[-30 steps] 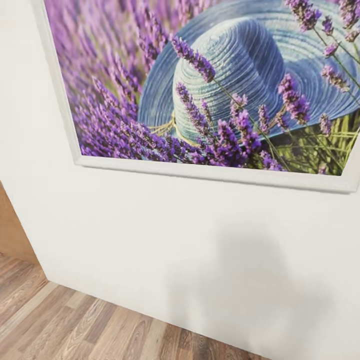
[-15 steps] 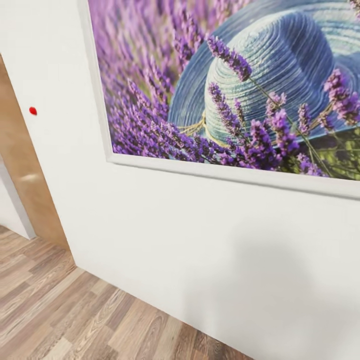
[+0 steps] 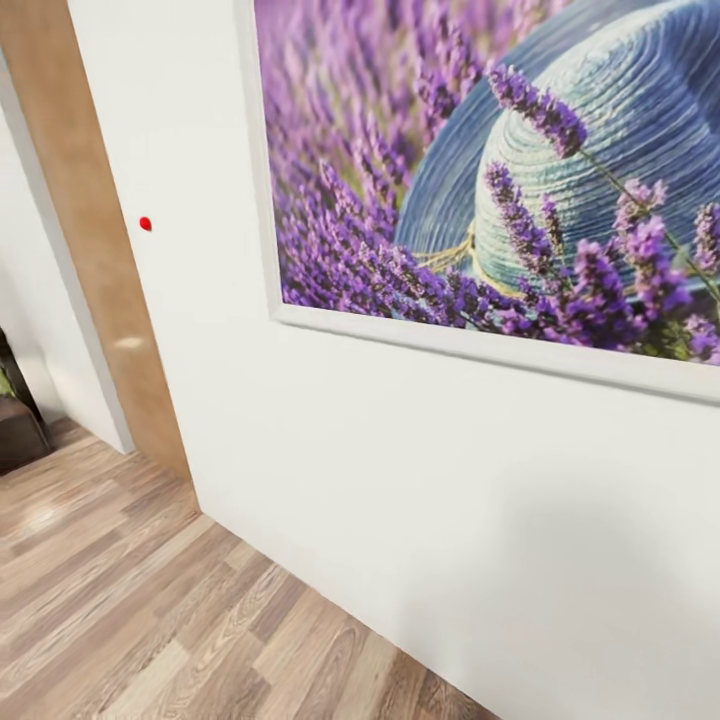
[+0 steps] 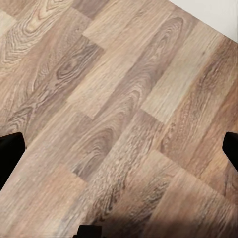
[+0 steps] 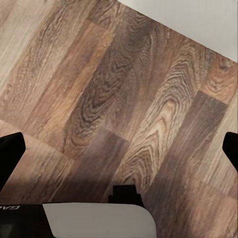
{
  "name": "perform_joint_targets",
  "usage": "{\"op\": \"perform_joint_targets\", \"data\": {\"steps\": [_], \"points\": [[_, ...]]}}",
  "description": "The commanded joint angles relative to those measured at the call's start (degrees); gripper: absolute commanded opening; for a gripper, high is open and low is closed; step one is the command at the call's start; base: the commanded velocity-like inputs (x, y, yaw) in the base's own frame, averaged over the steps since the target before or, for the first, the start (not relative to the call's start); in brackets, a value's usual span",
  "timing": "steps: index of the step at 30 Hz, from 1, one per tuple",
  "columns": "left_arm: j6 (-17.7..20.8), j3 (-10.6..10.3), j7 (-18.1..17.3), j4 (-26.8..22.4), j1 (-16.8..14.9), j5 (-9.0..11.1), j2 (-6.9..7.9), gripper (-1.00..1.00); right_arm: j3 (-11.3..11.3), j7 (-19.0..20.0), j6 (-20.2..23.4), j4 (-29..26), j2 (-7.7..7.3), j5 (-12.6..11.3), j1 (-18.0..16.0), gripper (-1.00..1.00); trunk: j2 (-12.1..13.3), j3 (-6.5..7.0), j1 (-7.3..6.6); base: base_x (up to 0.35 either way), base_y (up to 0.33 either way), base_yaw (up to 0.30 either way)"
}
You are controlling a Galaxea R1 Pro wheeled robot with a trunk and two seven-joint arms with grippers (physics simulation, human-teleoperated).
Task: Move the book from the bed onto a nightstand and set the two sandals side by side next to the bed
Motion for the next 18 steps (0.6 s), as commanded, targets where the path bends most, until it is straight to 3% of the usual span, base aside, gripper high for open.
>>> {"op": "perform_joint_targets", "data": {"steps": [1, 18], "points": [[-0.10, 0.02, -0.01, -0.02, -0.01, 0.46, -0.02, 1.00, -0.14, 0.00, -0.19, 0.03, 0.01, -0.02, -0.02, 1.00, -0.03, -0.05, 0.00, 0.000, 0.000, 0.290], [-0.10, 0.02, -0.01, -0.02, 0.00, 0.46, -0.02, 1.00, -0.13, -0.06, -0.19, 0.03, 0.01, -0.02, 0.00, 1.00, -0.03, -0.05, 0.00, 0.000, 0.000, 0.290]]}}
